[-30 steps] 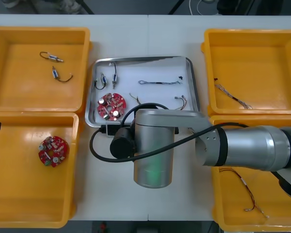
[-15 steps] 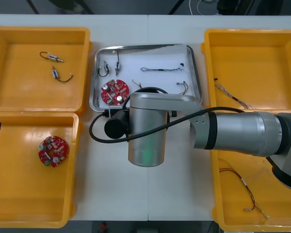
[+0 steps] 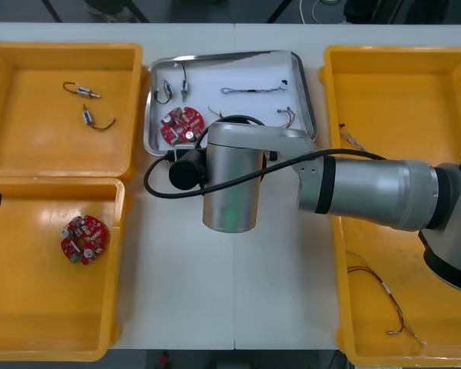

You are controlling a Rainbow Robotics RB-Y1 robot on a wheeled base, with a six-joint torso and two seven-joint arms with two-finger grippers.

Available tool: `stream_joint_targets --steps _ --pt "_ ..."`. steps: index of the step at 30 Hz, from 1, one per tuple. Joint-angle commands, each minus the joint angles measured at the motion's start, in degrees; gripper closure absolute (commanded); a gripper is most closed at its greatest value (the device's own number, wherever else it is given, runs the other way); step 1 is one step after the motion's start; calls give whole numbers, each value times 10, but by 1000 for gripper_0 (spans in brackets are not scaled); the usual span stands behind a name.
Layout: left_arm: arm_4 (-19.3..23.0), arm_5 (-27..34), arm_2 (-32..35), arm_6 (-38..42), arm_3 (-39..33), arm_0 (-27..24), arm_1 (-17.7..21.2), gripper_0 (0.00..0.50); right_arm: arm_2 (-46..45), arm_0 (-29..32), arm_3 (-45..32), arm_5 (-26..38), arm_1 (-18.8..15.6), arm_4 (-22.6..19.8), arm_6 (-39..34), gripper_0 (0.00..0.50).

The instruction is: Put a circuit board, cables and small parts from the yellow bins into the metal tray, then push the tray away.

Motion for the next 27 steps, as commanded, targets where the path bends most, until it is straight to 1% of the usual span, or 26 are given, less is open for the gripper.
stream_joint_targets --steps 1,6,10,16,23,27 --pt "-5 4 17 -62 -16 11 18 0 -33 -34 33 -25 29 10 22 500" --pt "-5 4 17 -62 -16 11 18 0 -42 -38 65 -48 34 10 21 500" --pt "-5 4 17 -62 -16 11 18 0 -43 -47 101 -64 47 10 23 500" --pt "-5 4 17 -62 -16 11 18 0 -43 -51 137 -100 49 15 25 500" --pt "-5 4 17 -62 -16 11 18 0 -43 -64 204 -132 70 15 25 500" --pt "-5 4 17 -62 -16 11 18 0 -46 -65 221 -140 75 15 26 500"
